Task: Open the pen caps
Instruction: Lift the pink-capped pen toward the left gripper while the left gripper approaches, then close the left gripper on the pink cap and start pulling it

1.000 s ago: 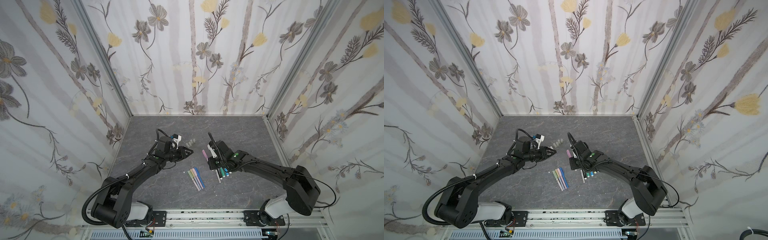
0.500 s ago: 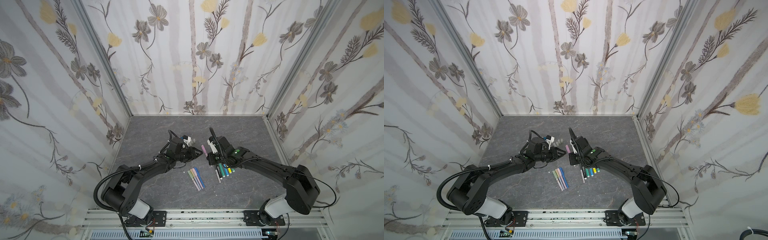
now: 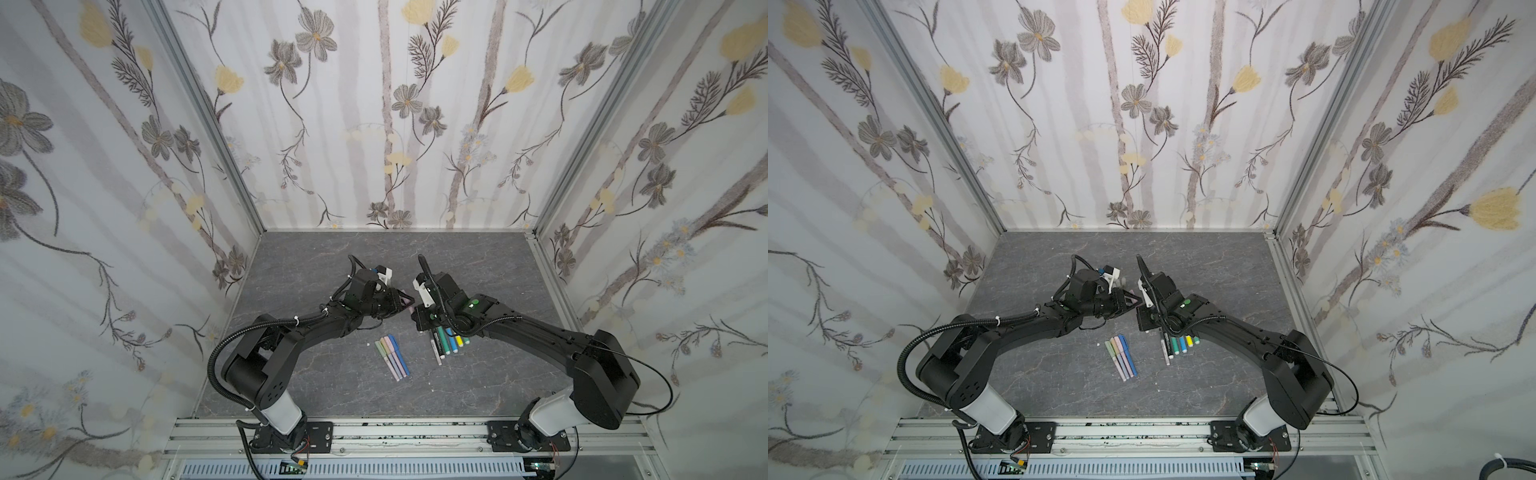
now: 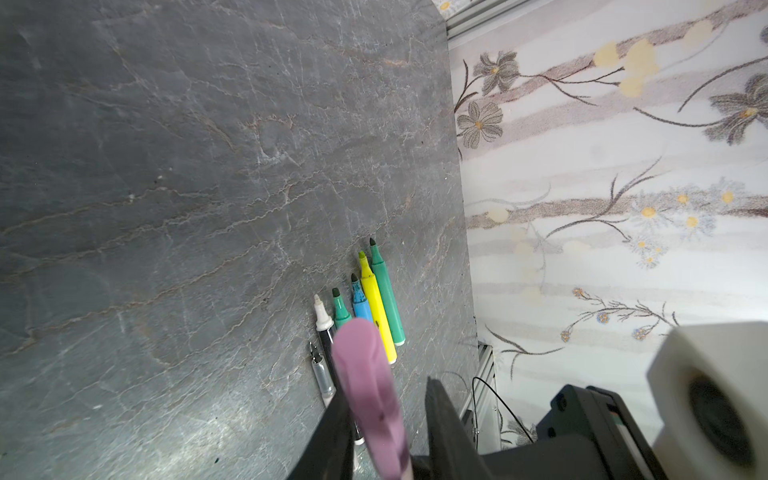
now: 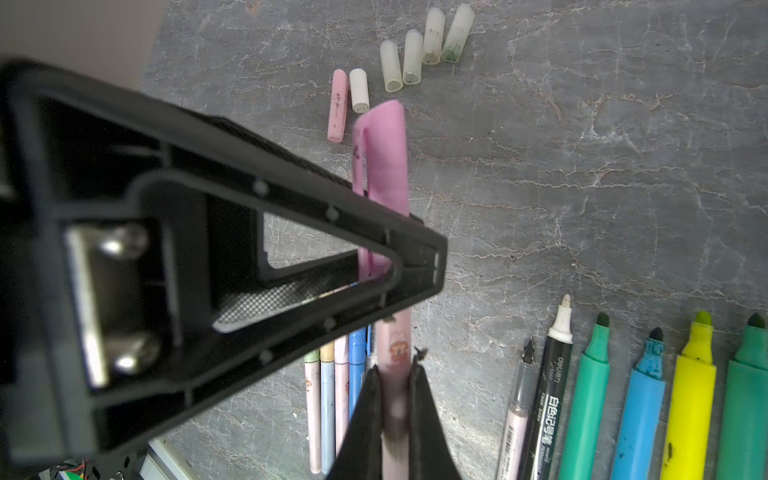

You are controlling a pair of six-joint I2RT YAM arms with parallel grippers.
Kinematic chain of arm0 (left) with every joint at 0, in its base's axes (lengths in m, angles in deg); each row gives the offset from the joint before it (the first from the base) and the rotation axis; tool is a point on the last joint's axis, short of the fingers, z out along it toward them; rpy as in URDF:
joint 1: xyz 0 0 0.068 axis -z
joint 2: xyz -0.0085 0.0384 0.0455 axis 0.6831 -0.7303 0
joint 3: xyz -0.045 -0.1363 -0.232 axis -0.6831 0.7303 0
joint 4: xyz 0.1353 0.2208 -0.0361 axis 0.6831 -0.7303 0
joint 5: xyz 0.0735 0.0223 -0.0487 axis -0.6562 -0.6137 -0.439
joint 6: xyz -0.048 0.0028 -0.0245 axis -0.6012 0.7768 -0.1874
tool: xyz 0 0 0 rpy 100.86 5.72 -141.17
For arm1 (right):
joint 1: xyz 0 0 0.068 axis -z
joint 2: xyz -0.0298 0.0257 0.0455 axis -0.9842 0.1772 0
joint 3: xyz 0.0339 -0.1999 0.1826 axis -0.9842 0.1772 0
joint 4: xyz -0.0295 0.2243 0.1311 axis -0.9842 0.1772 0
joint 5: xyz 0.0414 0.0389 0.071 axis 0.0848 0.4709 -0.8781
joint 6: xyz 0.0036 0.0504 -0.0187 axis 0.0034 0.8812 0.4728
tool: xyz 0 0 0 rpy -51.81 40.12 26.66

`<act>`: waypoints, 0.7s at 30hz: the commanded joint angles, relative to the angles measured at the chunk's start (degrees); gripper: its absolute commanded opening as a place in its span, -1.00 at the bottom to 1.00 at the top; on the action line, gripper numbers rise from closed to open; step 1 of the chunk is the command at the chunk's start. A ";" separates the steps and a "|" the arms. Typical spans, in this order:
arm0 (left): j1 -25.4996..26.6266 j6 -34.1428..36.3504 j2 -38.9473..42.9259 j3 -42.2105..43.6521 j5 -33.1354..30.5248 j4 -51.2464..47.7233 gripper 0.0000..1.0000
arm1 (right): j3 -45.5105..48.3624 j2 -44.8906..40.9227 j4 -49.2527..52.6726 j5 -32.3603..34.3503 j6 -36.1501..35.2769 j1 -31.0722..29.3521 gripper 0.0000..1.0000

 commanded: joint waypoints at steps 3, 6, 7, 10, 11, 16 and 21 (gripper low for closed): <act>0.21 -0.82 -0.47 0.08 -0.19 3.14 -0.73 | 0.40 -0.24 -1.51 -0.13 0.45 0.02 -1.00; 0.17 -0.72 -0.45 0.19 -0.43 3.14 -0.83 | 0.35 0.03 -1.70 -0.16 0.37 0.01 -1.00; 0.24 -0.63 -0.49 0.18 -0.41 3.07 -0.85 | 0.36 0.01 -1.69 -0.21 0.37 -0.01 -1.00; 0.24 -0.45 -0.79 0.18 -0.50 3.07 -0.90 | 0.39 0.03 -1.80 -0.22 0.36 0.01 -1.00; 0.22 -0.41 -0.91 0.08 -0.49 3.06 -0.92 | 0.49 -0.05 -1.86 -0.22 0.32 0.02 -1.00; 0.19 -0.36 -1.32 -0.12 -0.54 3.16 -0.96 | 1.13 -0.40 -2.09 -0.22 0.44 0.02 -1.00; 0.19 -0.54 -1.97 -0.44 -0.76 3.51 -0.84 | 2.10 -0.76 -2.65 -0.31 0.85 -0.23 -1.00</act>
